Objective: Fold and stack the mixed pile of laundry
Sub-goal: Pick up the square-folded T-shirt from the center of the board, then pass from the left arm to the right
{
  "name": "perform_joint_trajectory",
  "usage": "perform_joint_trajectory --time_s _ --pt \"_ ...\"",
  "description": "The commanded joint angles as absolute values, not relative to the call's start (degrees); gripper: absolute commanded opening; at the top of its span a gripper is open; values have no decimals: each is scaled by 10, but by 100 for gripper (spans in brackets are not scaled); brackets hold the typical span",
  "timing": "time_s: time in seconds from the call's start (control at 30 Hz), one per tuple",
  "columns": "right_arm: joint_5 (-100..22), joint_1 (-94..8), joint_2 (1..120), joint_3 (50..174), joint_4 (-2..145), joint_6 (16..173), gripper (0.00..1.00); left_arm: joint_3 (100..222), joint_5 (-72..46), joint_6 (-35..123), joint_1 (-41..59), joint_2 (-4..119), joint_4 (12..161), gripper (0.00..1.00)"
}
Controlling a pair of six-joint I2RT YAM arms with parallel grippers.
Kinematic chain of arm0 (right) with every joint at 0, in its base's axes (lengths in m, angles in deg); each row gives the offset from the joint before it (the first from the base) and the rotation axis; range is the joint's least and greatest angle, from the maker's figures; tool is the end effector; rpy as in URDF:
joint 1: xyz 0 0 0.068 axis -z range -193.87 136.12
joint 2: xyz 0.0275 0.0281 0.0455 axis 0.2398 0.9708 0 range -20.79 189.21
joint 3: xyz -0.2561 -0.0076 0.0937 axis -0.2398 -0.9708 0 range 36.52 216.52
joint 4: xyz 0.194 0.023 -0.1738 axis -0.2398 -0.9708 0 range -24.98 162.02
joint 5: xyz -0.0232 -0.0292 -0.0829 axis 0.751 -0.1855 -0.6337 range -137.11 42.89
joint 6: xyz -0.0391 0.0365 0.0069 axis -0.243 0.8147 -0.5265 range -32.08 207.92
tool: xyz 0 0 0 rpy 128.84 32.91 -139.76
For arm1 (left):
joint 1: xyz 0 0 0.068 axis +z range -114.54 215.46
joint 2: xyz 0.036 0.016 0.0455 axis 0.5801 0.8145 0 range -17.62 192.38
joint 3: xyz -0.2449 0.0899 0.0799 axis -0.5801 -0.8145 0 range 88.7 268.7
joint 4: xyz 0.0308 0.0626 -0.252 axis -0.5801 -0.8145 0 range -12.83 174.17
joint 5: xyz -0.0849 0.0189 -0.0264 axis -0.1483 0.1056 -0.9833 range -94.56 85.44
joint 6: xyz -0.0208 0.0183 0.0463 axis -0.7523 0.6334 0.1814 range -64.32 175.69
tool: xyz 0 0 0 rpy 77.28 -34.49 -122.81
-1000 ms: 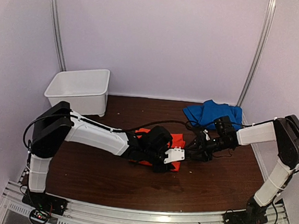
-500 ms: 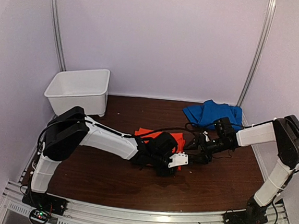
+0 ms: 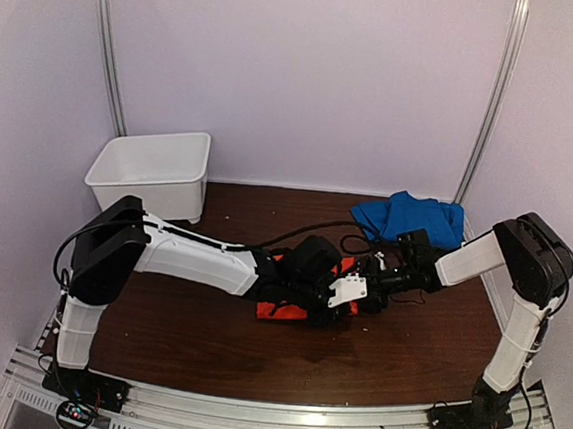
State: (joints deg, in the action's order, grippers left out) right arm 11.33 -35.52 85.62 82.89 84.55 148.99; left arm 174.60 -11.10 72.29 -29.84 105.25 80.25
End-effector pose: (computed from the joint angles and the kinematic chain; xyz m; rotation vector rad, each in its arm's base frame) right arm 0.2969 0.1505 0.1161 -0.3258 -2.4936 -1.6631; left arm 0.1961 -0.4358 0.1643 1.5830 1.7308 -0.5636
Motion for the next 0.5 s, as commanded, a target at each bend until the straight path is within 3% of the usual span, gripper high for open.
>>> perform_joint_trajectory --time_s 0.0,0.23,0.47 --pt "112 -359 893 836 949 1568 74 1743 -137 714 -299 1015 833 0" --pt "85 -358 944 894 917 1558 61 1721 -159 719 -300 997 831 0" --pt "59 -357 974 958 822 1499 29 1696 -164 723 -300 980 831 0"
